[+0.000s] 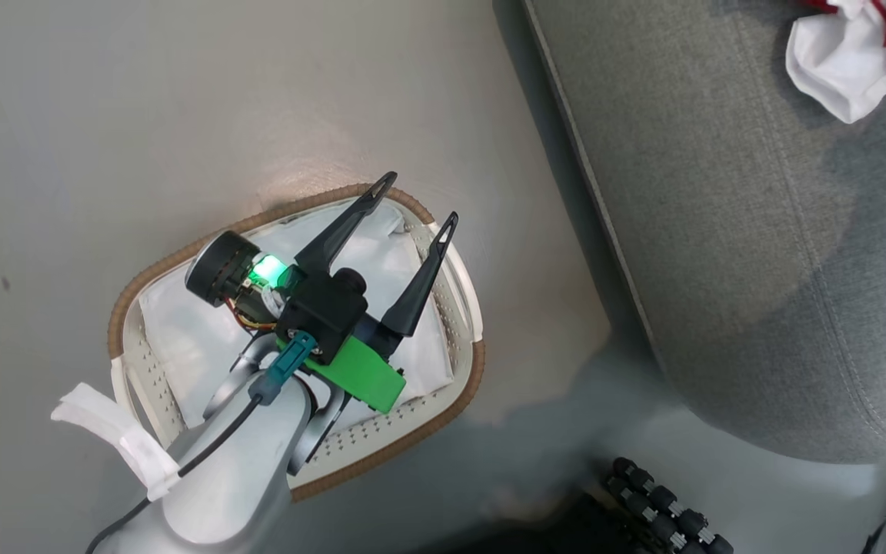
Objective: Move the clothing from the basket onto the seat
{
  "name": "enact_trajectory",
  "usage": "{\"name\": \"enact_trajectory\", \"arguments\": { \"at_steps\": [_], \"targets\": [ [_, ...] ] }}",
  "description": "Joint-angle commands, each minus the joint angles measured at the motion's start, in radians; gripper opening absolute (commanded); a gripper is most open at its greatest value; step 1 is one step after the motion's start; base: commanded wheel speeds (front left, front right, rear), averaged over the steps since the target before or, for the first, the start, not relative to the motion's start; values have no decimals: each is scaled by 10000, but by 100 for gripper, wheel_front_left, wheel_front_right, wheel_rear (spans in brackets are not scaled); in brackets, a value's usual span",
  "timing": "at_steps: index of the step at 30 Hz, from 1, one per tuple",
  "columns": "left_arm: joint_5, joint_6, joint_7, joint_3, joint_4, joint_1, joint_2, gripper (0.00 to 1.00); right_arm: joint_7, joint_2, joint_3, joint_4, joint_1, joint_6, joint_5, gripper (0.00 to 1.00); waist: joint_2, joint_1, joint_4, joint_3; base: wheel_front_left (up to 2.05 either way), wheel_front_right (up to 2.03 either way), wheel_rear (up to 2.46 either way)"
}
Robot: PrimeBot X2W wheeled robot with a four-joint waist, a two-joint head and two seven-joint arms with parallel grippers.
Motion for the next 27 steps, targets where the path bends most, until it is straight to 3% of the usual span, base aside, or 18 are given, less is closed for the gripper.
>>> {"name": "enact_trajectory", "arguments": {
  "at_steps": [1,8,15,23,27],
  "targets": [
    [-140,46,-71,33,31,144,-2,100,-2,59,23,-119,333,-14,23,100,0,-2,-32,-311,0,0,0],
    [-415,94,-171,192,298,411,-264,100,-1,289,366,-380,1512,-14,39,100,0,-2,130,-1431,0,0,0],
    [-895,73,-185,717,287,885,-774,100,-1,51,672,-300,1972,-14,52,100,0,-2,561,-2720,0,0,0],
    [-1353,-69,-165,1993,172,1812,-1307,100,-1,-241,1642,-152,2243,-14,298,100,0,-2,1557,-4158,0,0,0],
    [-1372,17,-166,2859,181,2477,-1459,100,-1,-31,2288,-80,2560,-14,475,100,0,-2,2176,-4803,0,0,0]
  ]
}}
